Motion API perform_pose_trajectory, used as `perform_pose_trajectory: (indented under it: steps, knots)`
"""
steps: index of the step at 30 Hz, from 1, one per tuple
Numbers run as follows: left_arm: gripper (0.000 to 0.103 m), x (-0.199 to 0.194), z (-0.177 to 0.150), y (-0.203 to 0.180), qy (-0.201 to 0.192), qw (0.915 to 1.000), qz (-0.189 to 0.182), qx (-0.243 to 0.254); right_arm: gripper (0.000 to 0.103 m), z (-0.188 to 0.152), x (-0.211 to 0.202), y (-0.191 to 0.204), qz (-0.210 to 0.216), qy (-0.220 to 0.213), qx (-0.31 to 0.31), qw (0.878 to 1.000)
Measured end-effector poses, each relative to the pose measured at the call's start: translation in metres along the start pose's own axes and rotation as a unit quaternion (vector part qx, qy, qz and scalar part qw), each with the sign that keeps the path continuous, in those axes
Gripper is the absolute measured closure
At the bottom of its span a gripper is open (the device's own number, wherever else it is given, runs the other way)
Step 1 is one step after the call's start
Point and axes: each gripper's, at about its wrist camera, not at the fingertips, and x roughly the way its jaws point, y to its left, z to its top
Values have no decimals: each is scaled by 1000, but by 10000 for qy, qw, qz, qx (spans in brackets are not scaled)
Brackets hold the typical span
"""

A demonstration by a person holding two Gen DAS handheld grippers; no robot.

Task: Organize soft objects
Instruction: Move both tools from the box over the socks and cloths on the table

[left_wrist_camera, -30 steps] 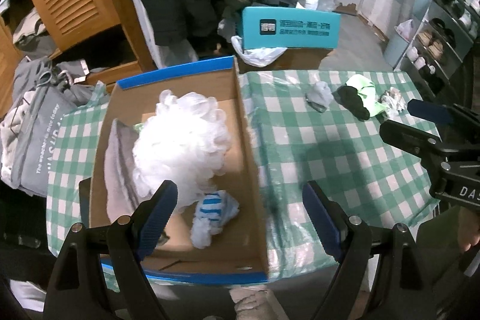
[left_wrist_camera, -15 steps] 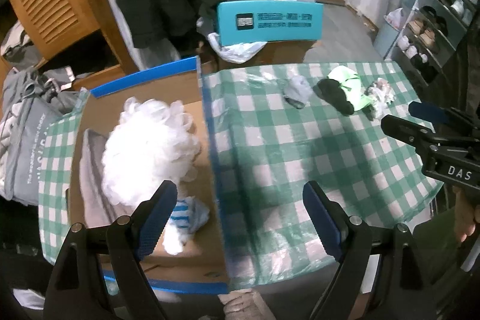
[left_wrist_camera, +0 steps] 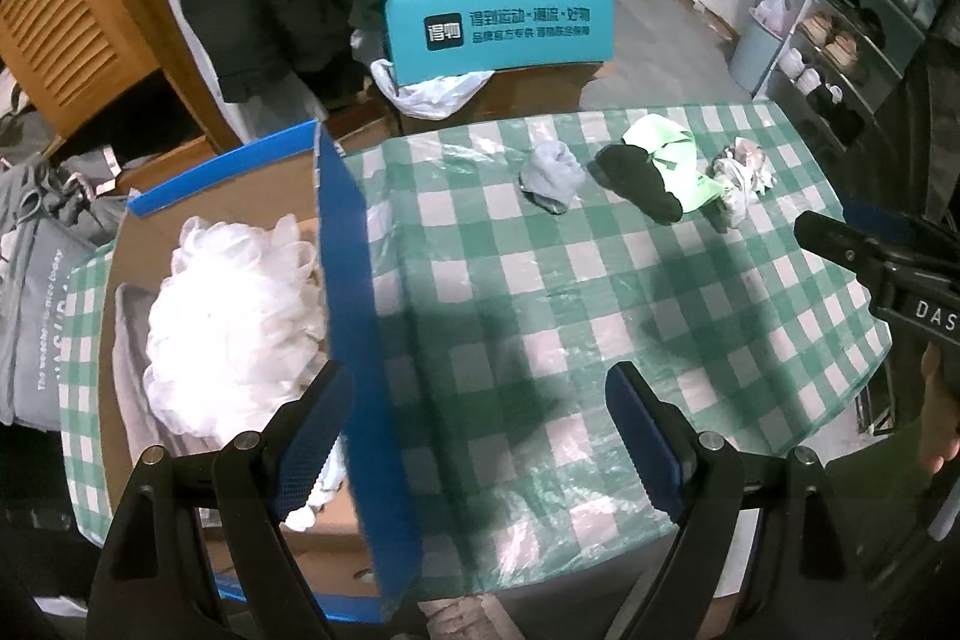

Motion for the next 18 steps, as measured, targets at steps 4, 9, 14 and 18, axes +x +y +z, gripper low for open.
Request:
perform_pose_trajectory:
  steps: [4,9,14,18]
  knots:
    - [16,7,6,-5,31,10000,-80,-4,25,-1,8,-13,-202,59,18,9998]
    - [16,14,18,-12,-34,10000,-59,12,25,2,16,-32,-297,128,131,9994]
    - [16,31,30,-18,67,9999,-83,49,25,10,27,-49,-434,248,236,9985]
    - [16,43,43,-26,136,9998,-82,145,25,21,34,-61,-524,380,315,9974]
